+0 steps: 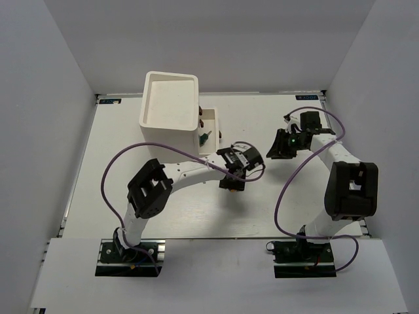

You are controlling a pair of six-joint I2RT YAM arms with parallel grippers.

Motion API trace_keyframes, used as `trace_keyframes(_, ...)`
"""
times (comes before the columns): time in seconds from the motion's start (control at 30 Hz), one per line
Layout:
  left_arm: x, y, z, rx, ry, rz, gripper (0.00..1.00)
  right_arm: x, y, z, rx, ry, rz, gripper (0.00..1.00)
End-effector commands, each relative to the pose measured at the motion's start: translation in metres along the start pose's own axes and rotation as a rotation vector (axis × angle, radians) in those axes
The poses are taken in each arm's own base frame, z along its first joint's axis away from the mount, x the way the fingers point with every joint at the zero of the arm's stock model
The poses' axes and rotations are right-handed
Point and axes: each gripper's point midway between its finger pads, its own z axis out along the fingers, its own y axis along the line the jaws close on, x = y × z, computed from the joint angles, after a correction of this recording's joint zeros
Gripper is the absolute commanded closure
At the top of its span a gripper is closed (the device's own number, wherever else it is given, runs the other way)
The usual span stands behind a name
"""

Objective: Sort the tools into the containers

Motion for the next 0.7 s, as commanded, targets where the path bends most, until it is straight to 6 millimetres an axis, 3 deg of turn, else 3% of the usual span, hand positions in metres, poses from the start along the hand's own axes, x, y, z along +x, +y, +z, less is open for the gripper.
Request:
trace_keyframes(0.0, -0.05, -0.029, -0.095, 0.146, -0.2, 0.048, 0.91, -0.007, 0.008, -0.011, -0.027, -0.039, -0.051, 0.65)
trace_keyframes(0.1, -0.075, -0.025, -0.114, 0.121, -0.271, 0.028, 0.91, -0.007, 0.007, -0.01, -0.028, -0.032, -0.045, 0.65)
trace_keyframes(0.23, -0.11, 0.0, -0.106, 0.044, -0.331, 0.009, 0.91, -0.009, 0.01, -0.011, -0.032, -0.032, -0.047, 0.65)
trace_keyframes(0.33, -0.149, 0.018, -0.111, -0.012, -0.396, -0.027, 0.91, -0.009, 0.01, -0.011, -0.03, -0.031, -0.057, 0.65)
trace_keyframes(0.47, -0.181, 0.04, -0.098, -0.073, -0.423, -0.009, 0.91, -0.008, 0.008, -0.012, -0.027, -0.027, -0.057, 0.65)
trace_keyframes(0.67, -0.205, 0.083, -0.068, -0.159, -0.388, 0.023, 0.89, -0.007, 0.008, -0.012, -0.024, -0.028, -0.05, 0.65)
